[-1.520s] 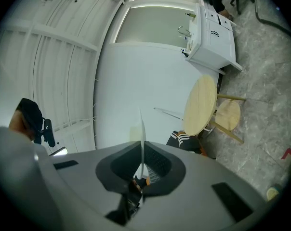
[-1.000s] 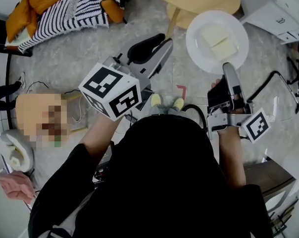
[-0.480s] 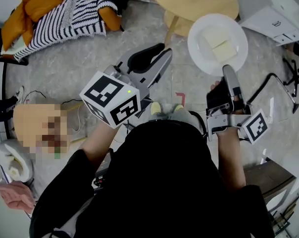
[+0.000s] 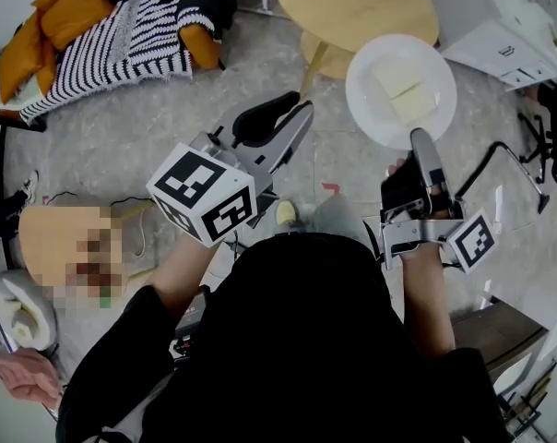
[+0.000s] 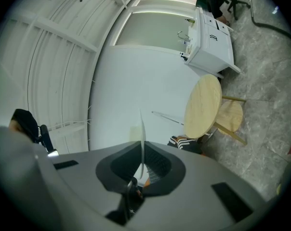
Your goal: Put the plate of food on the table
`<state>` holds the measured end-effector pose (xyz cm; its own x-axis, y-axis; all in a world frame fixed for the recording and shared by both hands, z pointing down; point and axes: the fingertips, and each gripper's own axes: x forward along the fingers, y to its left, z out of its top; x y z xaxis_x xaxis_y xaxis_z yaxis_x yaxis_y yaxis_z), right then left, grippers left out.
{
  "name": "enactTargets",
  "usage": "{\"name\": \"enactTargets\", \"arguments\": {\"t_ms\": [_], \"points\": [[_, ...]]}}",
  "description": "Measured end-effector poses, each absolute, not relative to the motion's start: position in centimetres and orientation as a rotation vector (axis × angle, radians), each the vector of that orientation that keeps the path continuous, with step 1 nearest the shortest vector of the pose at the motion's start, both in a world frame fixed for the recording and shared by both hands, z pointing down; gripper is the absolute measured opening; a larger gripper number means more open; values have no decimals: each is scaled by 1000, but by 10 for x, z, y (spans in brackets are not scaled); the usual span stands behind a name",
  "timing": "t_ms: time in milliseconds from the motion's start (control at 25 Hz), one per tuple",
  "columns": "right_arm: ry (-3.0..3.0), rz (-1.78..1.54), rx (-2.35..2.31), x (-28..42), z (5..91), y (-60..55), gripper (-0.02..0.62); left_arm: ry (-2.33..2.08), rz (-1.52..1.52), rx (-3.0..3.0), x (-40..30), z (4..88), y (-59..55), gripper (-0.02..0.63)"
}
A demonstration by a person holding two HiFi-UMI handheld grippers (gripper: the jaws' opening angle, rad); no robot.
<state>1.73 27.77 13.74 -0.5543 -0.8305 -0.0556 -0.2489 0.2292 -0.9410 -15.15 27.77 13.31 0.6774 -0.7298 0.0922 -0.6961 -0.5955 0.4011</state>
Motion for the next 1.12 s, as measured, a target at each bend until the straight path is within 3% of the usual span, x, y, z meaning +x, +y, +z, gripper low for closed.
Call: {"name": "enactTargets", "arguments": {"t_ms": [1120], "points": [[1936,-1256,-1007,33,135,265,17,-1124,-111,2523,-148,128,264,92]]}}
